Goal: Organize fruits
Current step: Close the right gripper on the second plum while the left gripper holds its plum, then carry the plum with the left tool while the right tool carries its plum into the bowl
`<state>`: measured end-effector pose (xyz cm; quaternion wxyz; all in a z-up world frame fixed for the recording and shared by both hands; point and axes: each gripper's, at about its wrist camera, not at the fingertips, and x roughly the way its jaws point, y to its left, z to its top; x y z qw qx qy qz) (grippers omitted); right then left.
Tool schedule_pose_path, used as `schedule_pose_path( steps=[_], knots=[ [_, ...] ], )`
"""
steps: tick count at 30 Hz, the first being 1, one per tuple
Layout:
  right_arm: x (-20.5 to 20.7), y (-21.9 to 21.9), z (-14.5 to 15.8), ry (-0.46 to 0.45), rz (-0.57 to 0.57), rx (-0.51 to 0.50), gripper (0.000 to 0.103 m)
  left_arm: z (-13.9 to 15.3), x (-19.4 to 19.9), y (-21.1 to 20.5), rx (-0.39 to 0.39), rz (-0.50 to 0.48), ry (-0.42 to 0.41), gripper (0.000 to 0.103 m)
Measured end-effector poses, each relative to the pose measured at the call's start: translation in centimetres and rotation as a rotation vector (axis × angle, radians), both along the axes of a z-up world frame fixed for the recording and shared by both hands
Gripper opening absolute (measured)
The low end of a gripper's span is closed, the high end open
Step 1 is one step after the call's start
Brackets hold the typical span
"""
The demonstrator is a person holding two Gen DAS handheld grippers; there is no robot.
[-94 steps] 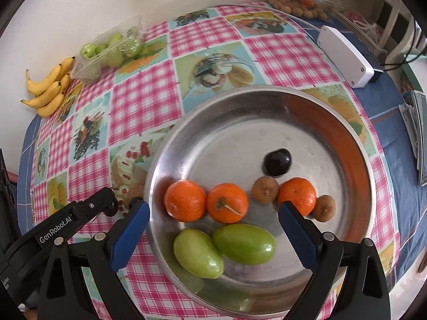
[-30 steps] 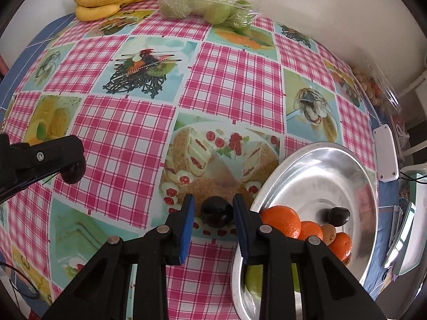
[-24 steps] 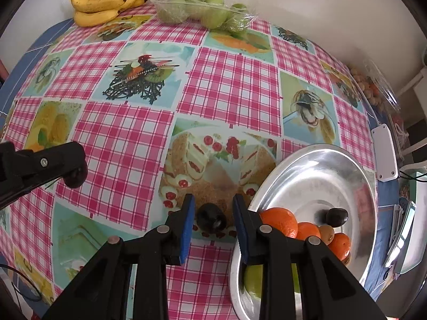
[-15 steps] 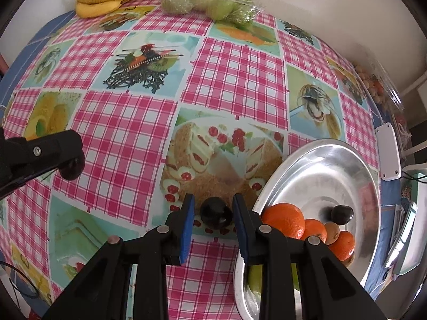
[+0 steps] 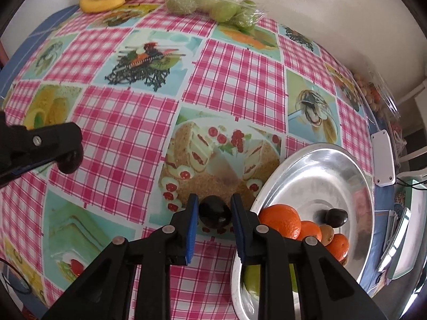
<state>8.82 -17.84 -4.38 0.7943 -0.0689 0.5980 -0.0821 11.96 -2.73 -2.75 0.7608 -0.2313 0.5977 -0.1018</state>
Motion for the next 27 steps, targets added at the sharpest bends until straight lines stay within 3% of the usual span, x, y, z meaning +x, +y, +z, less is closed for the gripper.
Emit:
schedule_pose_path(
  steps=[27],
  knots=[
    [-1.6,-1.0,4.0,-0.118,-0.014,0.159,0.025,1.0,-0.4,-1.6,0.052,-0.020,-0.045,0.028]
  ],
)
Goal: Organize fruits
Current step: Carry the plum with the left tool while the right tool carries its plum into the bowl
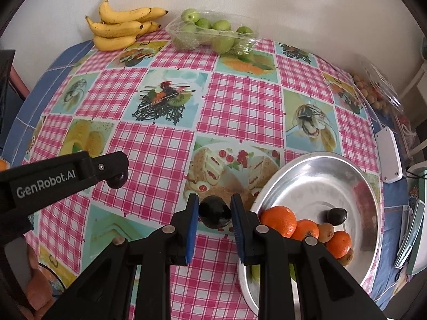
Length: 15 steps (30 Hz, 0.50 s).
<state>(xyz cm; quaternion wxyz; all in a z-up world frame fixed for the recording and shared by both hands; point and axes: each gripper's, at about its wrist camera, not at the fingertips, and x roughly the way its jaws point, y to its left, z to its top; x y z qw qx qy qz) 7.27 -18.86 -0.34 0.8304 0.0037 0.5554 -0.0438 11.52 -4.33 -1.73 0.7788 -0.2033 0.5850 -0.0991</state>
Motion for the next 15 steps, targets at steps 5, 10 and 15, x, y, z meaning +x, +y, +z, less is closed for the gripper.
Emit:
schedule_pose_path(
  steps=[5,10,15],
  knots=[
    [-0.6,-1.7,0.7,-0.021,-0.031,0.035,0.025,0.6,-0.3,-1.6,0.013,-0.021,-0.019,0.028],
    [-1.4,-4.2,1.3,-0.040,-0.080,0.069,0.025,1.1,-1.0,-4.0,0.015,-0.061,-0.036,0.028],
    [-2.8,-7.6,1.7,-0.051,-0.146,0.086,0.025,1.4,-1.9,-7.0,0.014,-0.123,-0.047,0.028]
  ],
)
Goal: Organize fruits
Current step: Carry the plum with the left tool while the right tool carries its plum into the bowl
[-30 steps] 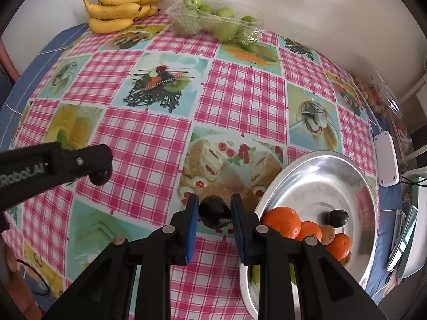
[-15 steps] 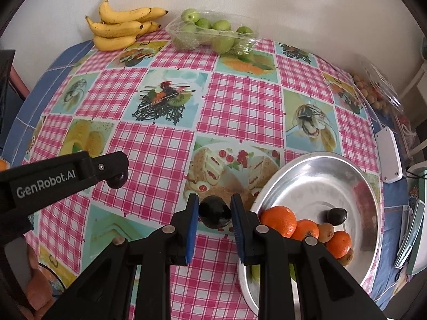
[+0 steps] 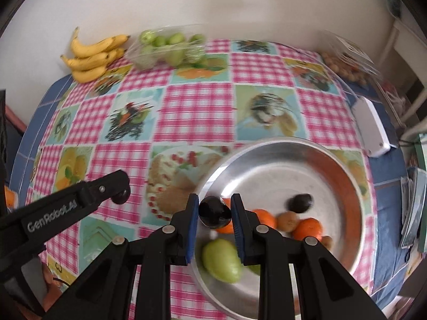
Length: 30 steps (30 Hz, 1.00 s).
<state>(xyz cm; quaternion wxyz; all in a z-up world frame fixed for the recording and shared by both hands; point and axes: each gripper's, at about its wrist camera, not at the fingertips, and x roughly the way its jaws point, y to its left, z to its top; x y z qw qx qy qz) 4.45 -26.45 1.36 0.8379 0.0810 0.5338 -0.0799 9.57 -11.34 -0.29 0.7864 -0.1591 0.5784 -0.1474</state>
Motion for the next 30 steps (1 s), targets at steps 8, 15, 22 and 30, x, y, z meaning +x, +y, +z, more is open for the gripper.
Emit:
schedule_pose_path(
  steps=[8,15,22,30],
  knots=[
    [-2.7,-6.2,0.1,-0.011,-0.135,0.052,0.025,0.4,-1.9,-5.2,0.025,-0.120,-0.021,0.028],
    [-4.3,-8.9,-0.2,-0.009,-0.190,0.069,0.026,0.4,-3.5,-9.0,0.055,-0.210,-0.035,0.028],
    [-4.1,-8.8,-0.9,0.014,-0.180,0.083,0.026,-0.6,-4.0,-10.3,0.092,-0.235,-0.024,0.028],
    [-4.0,-8.5,-1.5,0.044,-0.172,0.102,0.026,-1.7,-3.8,-10.0,0.089,-0.222,0.005,0.028]
  ],
)
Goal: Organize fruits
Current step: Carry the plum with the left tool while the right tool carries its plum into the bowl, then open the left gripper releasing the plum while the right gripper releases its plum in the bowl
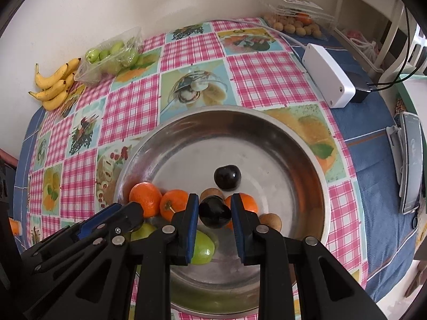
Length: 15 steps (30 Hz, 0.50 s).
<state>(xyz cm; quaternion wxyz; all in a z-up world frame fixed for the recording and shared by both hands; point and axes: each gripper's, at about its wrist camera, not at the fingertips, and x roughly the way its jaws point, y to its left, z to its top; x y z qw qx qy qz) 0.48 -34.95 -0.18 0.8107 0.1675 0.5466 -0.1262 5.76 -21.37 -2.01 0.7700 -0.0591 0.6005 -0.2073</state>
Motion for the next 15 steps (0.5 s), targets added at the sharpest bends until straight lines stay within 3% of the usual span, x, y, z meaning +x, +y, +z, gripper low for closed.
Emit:
schedule_pose_path(
  steps=[15],
  knots=[
    [0.17,0.60,-0.68,0.024,0.003,0.026,0.026,-0.17,0.57,0.93,-0.045,0.030,0.046,0.030]
  ],
)
